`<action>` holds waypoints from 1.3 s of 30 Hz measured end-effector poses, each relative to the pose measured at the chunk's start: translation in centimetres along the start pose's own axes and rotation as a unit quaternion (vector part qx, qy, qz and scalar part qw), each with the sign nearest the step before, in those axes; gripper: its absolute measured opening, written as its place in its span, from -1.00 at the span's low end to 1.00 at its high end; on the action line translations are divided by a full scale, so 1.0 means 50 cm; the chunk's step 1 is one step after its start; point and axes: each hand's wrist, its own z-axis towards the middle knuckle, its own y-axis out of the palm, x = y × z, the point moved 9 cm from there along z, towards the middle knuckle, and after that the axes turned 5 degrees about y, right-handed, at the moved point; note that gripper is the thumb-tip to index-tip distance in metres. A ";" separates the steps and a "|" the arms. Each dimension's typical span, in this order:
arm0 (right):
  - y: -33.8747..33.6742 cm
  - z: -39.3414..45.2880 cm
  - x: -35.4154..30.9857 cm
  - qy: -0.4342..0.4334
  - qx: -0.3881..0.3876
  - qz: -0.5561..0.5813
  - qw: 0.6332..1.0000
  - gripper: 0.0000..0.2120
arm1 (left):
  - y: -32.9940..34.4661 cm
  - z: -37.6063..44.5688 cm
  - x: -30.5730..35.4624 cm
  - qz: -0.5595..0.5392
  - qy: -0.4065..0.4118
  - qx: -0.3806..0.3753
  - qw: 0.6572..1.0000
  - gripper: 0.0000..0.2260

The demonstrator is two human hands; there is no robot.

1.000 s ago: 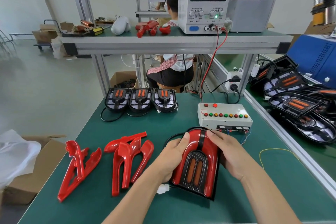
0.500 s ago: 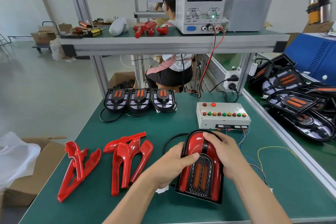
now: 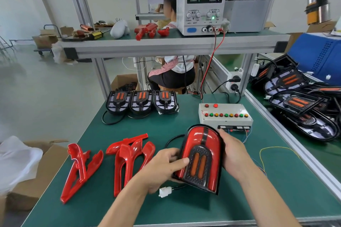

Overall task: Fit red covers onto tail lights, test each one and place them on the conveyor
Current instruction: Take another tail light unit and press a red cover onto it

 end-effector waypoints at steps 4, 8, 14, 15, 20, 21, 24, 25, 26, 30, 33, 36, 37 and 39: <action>-0.023 -0.028 -0.021 -0.093 0.072 -0.049 0.992 -0.75 | -0.045 -0.001 0.027 -0.100 0.012 0.073 0.992 -0.70; 0.020 -0.145 0.024 -0.337 0.106 -0.384 0.853 -0.78 | -0.085 0.007 0.057 -0.132 0.035 0.141 0.981 -0.72; 0.186 -0.223 0.187 -0.461 -0.144 -0.605 0.633 -0.59 | -0.078 0.017 0.043 -0.111 0.024 0.156 0.981 -0.73; 0.185 -0.218 0.189 -0.449 -0.143 -0.616 0.631 -0.56 | -0.074 0.017 0.038 -0.106 0.018 0.159 0.982 -0.73; 0.151 -0.241 0.145 -0.540 -0.071 -0.568 0.617 -0.80 | -0.053 0.017 0.005 -0.091 -0.016 0.161 0.983 -0.75; 0.129 -0.247 0.136 -0.540 -0.069 -0.525 0.654 -0.85 | -0.050 0.015 -0.002 -0.085 -0.024 0.160 0.983 -0.75; 0.028 -0.251 0.102 -0.460 0.006 -0.384 0.801 -0.91 | -0.040 0.012 -0.024 -0.093 -0.044 0.159 0.982 -0.75; -0.010 -0.250 0.092 -0.428 0.042 -0.321 0.844 -0.93 | -0.035 0.010 -0.030 -0.096 -0.049 0.154 0.982 -0.75; -0.049 -0.248 0.083 -0.396 0.088 -0.254 0.878 -0.92 | -0.030 0.006 -0.036 -0.092 -0.056 0.150 0.983 -0.76; -0.180 -0.241 0.048 -0.313 0.217 -0.020 0.924 -0.70 | -0.023 -0.013 -0.067 -0.046 -0.092 0.137 0.985 -0.76; -0.227 -0.216 0.064 -0.219 0.240 0.045 0.945 -0.58 | -0.032 -0.020 -0.079 -0.016 -0.101 0.148 0.984 -0.75; -0.232 -0.207 0.075 -0.170 0.219 0.075 0.958 -0.65 | -0.048 -0.022 -0.070 0.090 -0.099 0.183 0.974 -0.74; -0.231 -0.207 0.073 -0.166 0.205 0.093 0.960 -0.68 | -0.054 -0.023 -0.062 0.144 -0.098 0.195 0.965 -0.72; -0.228 -0.204 0.072 -0.161 0.172 0.129 0.963 -0.70 | -0.057 -0.030 -0.039 0.262 -0.093 0.204 0.939 -0.67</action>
